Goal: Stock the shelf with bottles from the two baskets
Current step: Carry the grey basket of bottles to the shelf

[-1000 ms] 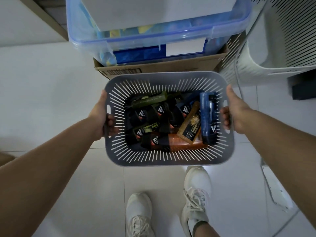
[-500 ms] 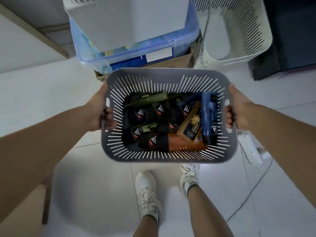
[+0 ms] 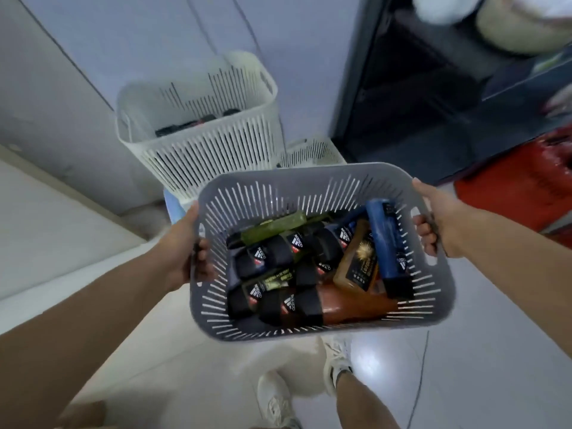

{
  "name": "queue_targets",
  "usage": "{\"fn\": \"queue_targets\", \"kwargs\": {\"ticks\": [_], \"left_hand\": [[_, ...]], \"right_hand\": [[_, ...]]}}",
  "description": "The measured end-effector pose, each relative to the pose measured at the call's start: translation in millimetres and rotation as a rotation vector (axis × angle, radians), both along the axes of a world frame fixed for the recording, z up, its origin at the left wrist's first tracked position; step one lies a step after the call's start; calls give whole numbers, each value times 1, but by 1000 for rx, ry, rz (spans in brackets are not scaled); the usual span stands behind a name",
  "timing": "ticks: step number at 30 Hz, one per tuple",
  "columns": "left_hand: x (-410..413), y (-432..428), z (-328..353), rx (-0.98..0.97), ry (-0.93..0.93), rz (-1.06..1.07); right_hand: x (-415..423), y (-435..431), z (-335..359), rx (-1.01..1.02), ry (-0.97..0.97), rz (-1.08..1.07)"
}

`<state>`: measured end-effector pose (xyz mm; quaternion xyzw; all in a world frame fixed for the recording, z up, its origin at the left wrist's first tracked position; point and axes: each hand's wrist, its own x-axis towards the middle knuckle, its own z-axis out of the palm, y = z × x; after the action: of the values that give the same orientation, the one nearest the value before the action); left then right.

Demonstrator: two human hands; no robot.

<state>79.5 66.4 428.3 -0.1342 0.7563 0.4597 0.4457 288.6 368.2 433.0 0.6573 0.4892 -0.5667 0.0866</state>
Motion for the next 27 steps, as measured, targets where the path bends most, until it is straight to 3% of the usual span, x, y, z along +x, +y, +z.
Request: {"fn": "queue_targets", "kwargs": {"ticks": [6,13,27], "left_hand": [[21,33,132,136,81,-93],[59,93,239,266,105,-133],[149,297,314,284,90,-461]], "right_hand": [[66,4,121,35,141,-112],[144,26,229,34,262,-221],[276,156,304,157,238,-331]]}}
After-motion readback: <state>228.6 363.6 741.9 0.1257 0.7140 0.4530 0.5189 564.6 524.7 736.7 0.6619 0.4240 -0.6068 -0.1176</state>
